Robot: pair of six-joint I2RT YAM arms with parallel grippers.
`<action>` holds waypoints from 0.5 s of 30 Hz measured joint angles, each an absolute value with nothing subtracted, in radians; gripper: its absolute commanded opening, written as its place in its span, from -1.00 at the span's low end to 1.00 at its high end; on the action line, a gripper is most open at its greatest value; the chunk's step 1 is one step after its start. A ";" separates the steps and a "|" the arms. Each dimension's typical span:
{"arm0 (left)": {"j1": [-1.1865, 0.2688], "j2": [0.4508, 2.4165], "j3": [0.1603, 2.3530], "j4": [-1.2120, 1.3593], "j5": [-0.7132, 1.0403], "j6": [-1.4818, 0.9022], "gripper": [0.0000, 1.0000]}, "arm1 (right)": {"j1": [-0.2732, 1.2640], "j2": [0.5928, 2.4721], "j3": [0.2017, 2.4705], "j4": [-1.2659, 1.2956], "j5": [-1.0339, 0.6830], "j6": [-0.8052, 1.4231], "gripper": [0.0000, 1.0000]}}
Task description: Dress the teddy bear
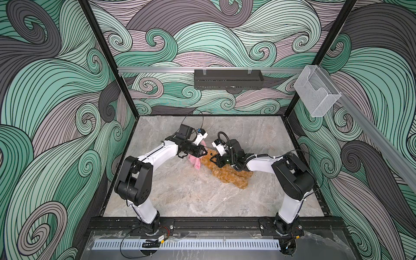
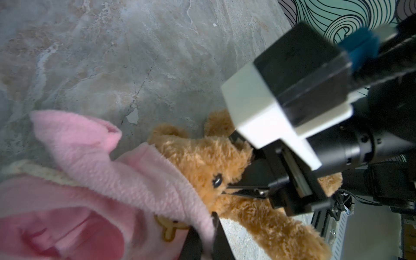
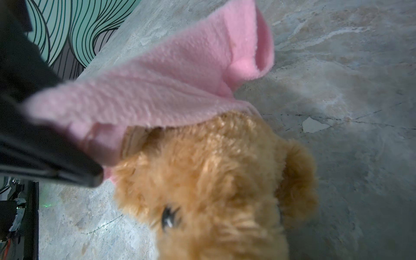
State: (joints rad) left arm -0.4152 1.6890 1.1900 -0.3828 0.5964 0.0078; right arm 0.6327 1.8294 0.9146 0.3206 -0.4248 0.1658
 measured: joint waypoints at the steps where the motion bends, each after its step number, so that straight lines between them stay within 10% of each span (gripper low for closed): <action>1: -0.423 1.694 1.199 -0.381 0.596 -0.002 -0.80 | 0.636 1.829 0.907 0.338 -0.425 0.172 -0.66; 15: -0.493 1.726 1.207 -0.347 0.643 -0.134 -0.59 | 0.641 1.804 0.762 0.618 -0.388 0.270 -0.67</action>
